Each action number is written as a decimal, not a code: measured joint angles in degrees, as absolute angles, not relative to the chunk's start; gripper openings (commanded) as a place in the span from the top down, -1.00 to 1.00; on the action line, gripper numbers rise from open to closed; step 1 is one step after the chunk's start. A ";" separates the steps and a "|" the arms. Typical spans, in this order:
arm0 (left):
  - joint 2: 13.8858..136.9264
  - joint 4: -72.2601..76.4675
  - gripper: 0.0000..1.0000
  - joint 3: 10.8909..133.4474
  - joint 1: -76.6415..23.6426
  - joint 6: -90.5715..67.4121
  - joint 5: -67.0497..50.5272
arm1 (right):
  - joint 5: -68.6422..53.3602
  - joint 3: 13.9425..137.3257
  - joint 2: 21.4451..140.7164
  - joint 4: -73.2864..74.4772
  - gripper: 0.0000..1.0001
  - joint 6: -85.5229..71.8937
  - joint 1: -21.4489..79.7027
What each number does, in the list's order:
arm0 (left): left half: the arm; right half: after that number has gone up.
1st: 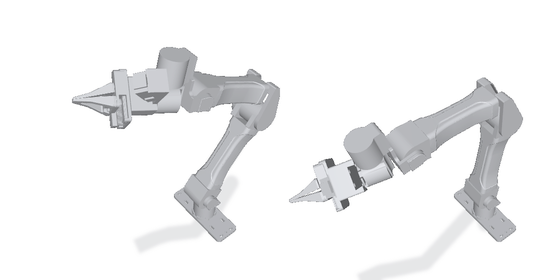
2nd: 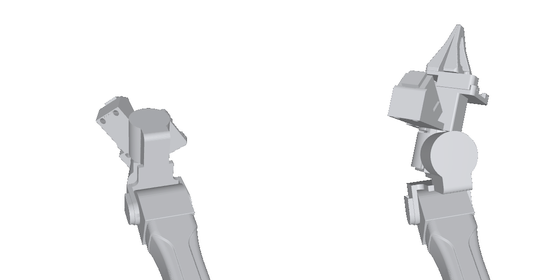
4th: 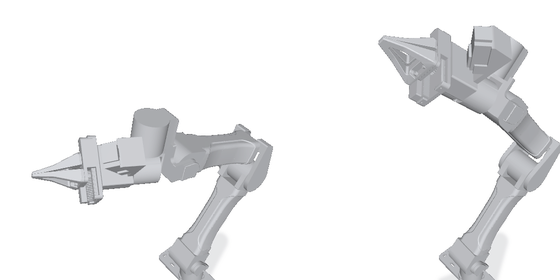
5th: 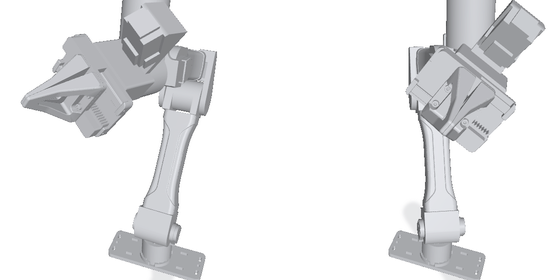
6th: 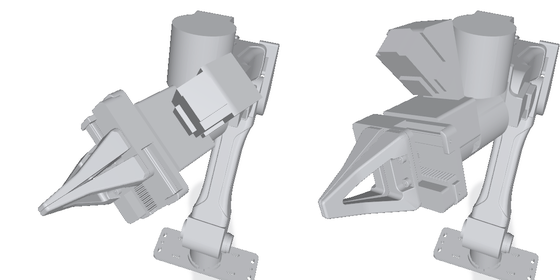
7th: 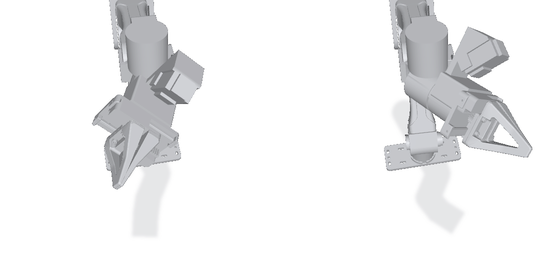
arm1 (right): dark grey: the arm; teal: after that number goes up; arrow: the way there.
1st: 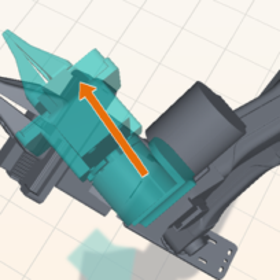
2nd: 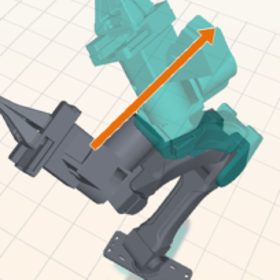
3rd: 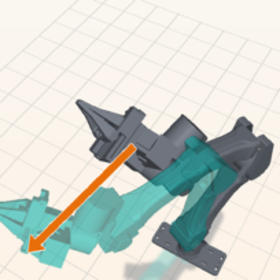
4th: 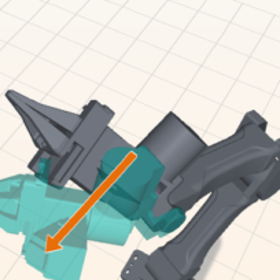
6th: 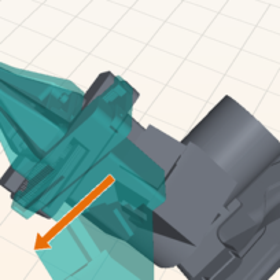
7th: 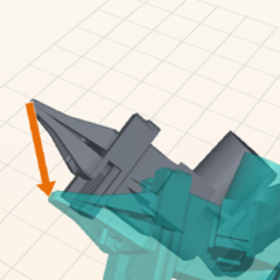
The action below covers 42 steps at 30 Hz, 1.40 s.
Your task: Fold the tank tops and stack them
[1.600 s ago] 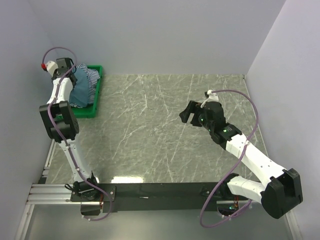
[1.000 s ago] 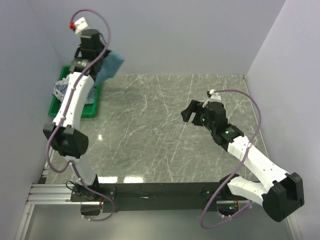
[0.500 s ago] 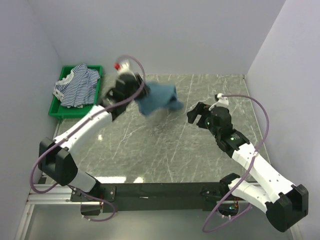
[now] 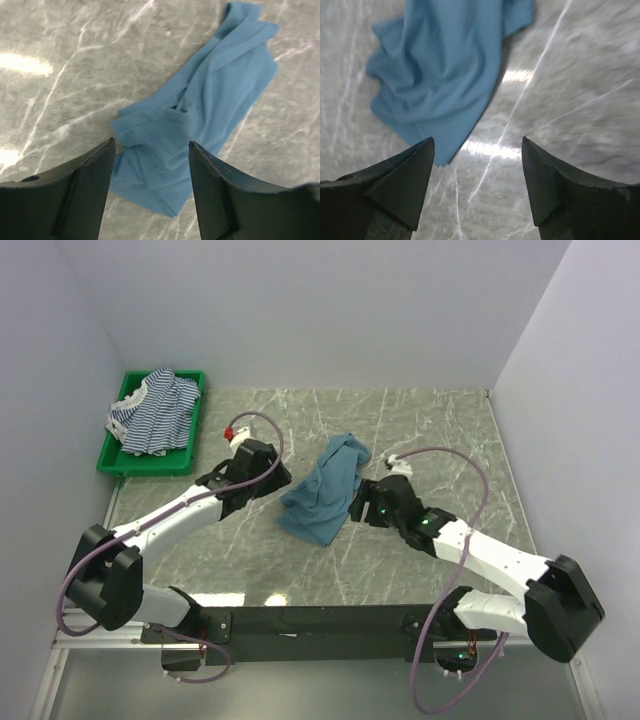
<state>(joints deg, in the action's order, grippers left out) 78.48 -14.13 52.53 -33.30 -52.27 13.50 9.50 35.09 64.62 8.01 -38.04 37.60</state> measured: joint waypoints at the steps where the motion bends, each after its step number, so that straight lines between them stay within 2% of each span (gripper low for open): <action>1: 78.61 -13.93 -0.29 52.16 -33.30 -52.31 13.54 | 9.67 35.24 65.93 7.68 -0.50 -38.33 38.89; 5: 79.70 -13.98 -0.18 49.45 -32.27 -53.30 13.63 | 10.31 37.78 72.31 7.55 -0.42 -38.72 44.36; 6: 79.79 -13.76 -0.07 48.29 -31.66 -53.78 13.54 | 10.55 39.11 74.06 7.66 -0.34 -38.68 45.41; 14: 77.87 -10.70 0.22 37.69 -24.08 -58.52 9.47 | 14.68 59.48 91.46 9.13 -0.22 -35.99 51.79; 21: 71.05 -9.23 0.24 29.89 -21.15 -62.83 5.26 | 17.30 77.23 107.26 13.08 -0.17 -32.08 53.17; 29: 63.88 -9.17 0.23 28.53 -18.46 -63.77 3.29 | 18.61 85.19 117.34 18.33 -0.16 -30.15 54.24; 32: 63.70 -8.95 0.23 28.29 -18.46 -63.77 2.35 | 18.98 87.74 119.70 19.86 -0.08 -29.78 54.26; 38: 63.70 -7.90 0.23 27.59 -18.44 -63.66 0.27 | 20.95 89.17 120.90 21.91 0.65 -29.17 54.24; 39: 63.77 -7.38 0.23 27.42 -18.44 -63.64 -0.30 | 21.52 89.14 120.86 21.89 0.90 -29.06 54.24; 40: 63.96 -6.79 0.23 27.29 -18.44 -63.57 -0.93 | 21.89 89.03 120.70 21.91 1.00 -28.93 54.24; 42: 65.04 -5.21 0.21 27.20 -18.44 -63.13 -2.48 | 22.92 88.38 119.70 22.00 1.00 -28.95 54.24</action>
